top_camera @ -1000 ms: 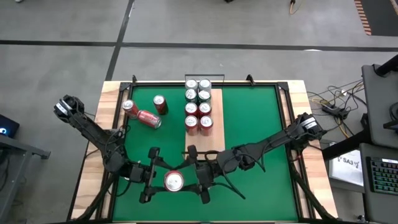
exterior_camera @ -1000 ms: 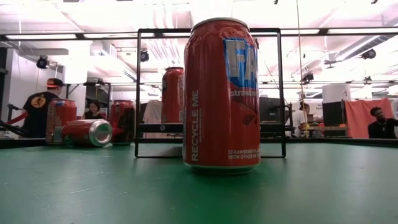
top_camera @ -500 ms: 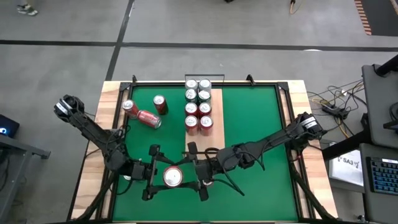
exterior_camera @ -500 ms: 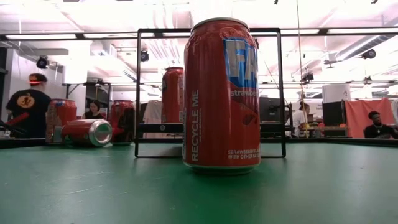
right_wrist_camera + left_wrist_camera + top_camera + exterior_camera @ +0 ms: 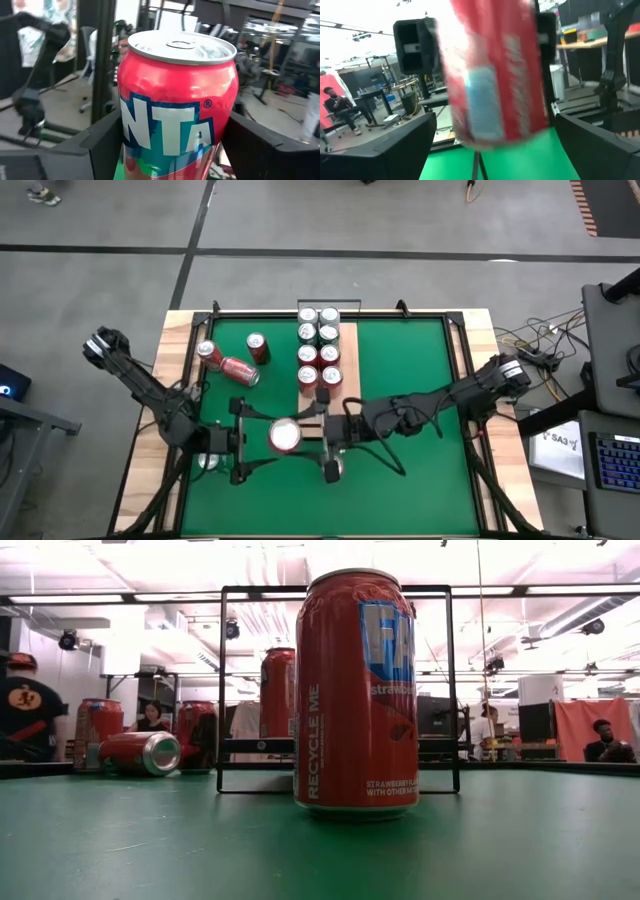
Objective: Place canned beverage on shelf
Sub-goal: Put the orange soda can on the shelf and aligned with the other orange soda can
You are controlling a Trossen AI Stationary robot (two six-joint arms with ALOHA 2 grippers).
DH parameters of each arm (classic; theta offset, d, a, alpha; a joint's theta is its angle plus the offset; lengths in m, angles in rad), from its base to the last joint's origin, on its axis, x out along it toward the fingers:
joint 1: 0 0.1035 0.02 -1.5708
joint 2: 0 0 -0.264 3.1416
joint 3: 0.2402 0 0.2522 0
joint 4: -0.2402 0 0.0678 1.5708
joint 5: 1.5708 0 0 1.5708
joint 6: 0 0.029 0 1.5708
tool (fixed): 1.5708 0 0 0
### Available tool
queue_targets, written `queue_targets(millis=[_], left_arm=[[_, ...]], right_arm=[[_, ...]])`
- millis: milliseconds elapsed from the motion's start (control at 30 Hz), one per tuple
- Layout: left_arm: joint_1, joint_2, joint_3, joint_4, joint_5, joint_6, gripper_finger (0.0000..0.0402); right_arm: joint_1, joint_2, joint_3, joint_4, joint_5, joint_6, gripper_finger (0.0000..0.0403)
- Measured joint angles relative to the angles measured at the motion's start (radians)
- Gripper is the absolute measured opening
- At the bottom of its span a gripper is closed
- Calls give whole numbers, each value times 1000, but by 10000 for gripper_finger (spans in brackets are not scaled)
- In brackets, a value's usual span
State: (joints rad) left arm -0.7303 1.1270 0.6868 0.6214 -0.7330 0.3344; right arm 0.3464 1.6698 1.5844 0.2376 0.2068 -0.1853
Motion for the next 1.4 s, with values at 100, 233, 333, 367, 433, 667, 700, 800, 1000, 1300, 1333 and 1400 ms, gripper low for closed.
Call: queue_targets(millis=[100,233,333,367,433,667,700,800,1000,1300,1333,1400], left_arm=[[-2,-32,0,-58,-6,22,393],[-3,-96,0,-153,-24,60,393],[-2,-140,0,-205,-72,95,394],[-2,-154,0,-218,-74,109,394],[-3,-179,0,-250,-76,137,394],[0,-231,-8,-325,-74,199,394],[0,-235,-18,-328,-73,209,394],[1,-252,-55,-312,-72,249,394],[2,-328,-147,-91,5,358,394],[6,-503,-259,-31,10,380,394],[6,-522,-270,-31,8,380,394],[6,-556,-289,-30,8,382,394]], right_arm=[[-6,-24,0,-35,64,21,274],[-7,-55,0,-125,181,23,274],[-7,-82,0,-190,283,44,274],[-7,-90,0,-211,318,55,274],[-7,-103,0,-262,379,82,274],[-7,-160,-59,-407,552,274,274],[-7,-170,-77,-412,579,300,274],[-7,-199,-147,-416,628,384,274],[-7,-266,-317,-412,716,537,274],[-7,-365,-578,-318,827,698,275],[-7,-373,-605,-299,834,710,275],[-2,-377,-658,-257,845,722,275]])
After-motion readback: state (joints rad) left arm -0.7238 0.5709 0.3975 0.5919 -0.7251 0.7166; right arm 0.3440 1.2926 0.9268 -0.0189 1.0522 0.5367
